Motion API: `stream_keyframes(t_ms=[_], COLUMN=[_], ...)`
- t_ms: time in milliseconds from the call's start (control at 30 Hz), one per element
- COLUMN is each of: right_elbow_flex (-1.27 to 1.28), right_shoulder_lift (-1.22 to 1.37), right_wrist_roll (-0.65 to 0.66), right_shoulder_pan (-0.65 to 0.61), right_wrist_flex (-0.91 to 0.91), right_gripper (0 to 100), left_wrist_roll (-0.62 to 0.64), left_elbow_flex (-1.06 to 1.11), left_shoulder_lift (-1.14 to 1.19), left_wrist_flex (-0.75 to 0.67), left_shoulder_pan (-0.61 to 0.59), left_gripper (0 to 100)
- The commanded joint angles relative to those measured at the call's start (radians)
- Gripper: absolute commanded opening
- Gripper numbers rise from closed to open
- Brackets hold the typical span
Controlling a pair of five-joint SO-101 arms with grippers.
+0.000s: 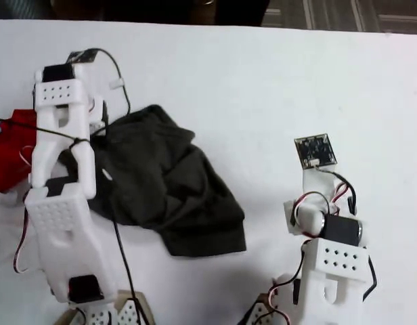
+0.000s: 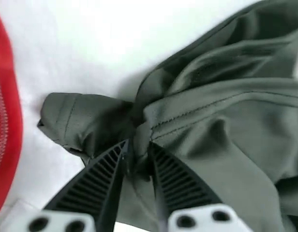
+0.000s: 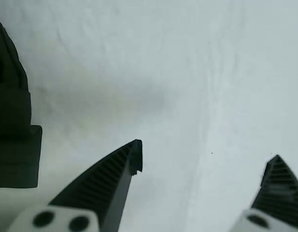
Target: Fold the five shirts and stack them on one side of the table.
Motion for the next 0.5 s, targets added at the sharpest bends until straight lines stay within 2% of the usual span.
stream_keyframes(t_ms=[0,133,300,467], right_elbow_flex=[-0.003,-0.003,-0.003,-0.005], right_shoulder_lift=[-0.021,-0.021,-0.021,-0.019], right_wrist_roll=[0.003,0.003,0.0,-0.106], right_shoulder_pan=[-0.005,-0.005,-0.005,-0.013], right_wrist_flex=[-0.015,-0.015,-0.019,-0.051], right_gripper=[38.3,38.3,38.3,38.5], left_wrist_roll=[0.006,0.006,0.006,0.002], left_elbow_flex=[-0.153,-0.272,-0.278,-0.278], left_shoulder_lift=[-0.018,-0.048,-0.152,-0.292], left_wrist_flex=[0.083,0.114,0.112,0.114], left_shoulder_pan=[0.038,0.057,0.057,0.044], left_gripper=[3,3,3,3])
